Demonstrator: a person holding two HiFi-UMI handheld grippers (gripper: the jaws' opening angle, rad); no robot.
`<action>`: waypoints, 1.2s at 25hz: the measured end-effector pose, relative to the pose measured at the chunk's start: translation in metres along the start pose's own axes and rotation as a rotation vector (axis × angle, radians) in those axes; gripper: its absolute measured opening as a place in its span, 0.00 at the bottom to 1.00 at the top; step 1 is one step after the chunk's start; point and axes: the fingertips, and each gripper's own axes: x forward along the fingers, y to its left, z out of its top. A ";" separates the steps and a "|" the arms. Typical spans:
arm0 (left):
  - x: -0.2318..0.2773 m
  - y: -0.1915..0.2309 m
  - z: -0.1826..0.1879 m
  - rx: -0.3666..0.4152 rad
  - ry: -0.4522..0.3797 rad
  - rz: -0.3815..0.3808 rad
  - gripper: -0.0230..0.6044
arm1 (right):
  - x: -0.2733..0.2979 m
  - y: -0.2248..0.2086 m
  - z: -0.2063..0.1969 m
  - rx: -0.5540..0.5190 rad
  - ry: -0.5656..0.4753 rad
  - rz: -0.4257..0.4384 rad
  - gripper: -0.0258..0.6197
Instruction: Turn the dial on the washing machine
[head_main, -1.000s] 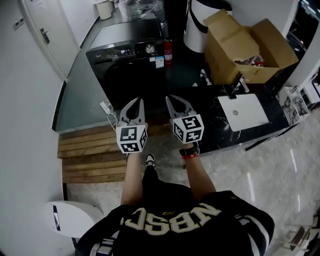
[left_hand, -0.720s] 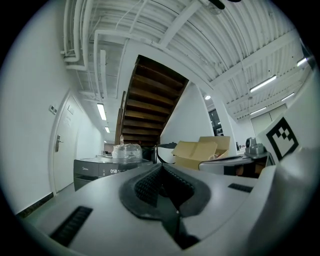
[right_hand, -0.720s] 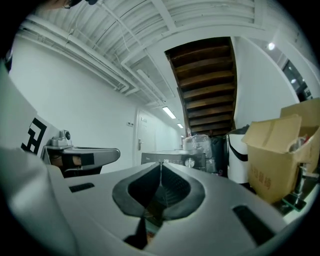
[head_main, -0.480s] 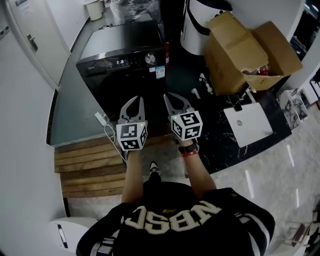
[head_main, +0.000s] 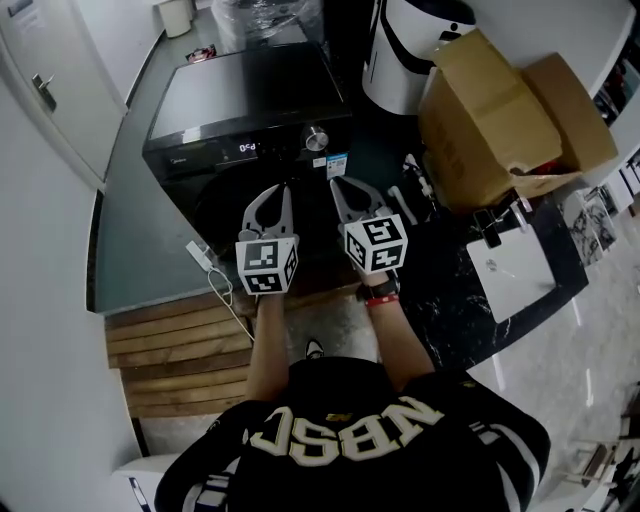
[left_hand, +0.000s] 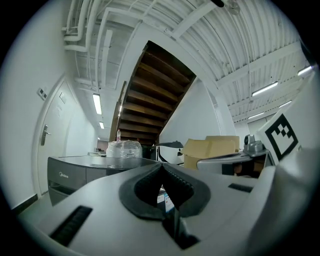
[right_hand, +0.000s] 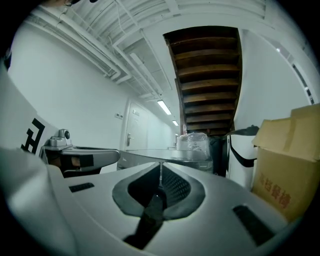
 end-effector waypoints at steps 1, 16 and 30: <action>0.007 0.006 -0.002 -0.002 0.000 -0.006 0.06 | 0.009 -0.003 0.000 -0.003 0.000 -0.008 0.07; 0.064 0.052 -0.049 -0.066 0.061 -0.065 0.06 | 0.091 -0.020 -0.025 -0.209 0.096 -0.051 0.11; 0.089 0.065 -0.064 -0.038 0.098 -0.063 0.06 | 0.143 -0.037 -0.035 -0.504 0.156 -0.045 0.26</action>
